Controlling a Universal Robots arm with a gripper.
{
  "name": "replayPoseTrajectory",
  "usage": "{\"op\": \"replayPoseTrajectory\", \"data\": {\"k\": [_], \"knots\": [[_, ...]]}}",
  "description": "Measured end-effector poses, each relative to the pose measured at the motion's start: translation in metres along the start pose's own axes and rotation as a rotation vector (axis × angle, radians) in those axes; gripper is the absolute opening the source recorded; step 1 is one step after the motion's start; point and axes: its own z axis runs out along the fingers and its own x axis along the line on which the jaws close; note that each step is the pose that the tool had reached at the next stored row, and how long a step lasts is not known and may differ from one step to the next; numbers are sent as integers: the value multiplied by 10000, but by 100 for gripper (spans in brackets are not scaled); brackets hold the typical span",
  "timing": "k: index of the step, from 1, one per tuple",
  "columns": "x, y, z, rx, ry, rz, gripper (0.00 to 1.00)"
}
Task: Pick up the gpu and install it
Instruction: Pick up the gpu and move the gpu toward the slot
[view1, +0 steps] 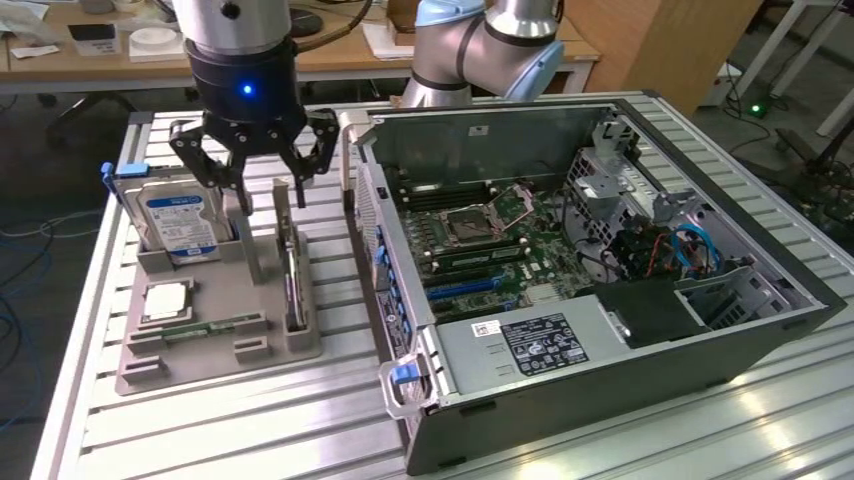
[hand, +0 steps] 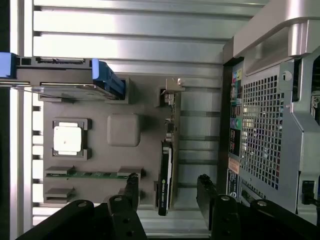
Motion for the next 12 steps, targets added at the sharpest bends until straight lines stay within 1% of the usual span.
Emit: {"op": "replayPoseTrajectory", "data": {"k": [12], "knots": [[1, -8, 65, 1, 1, 19, 59]]}}
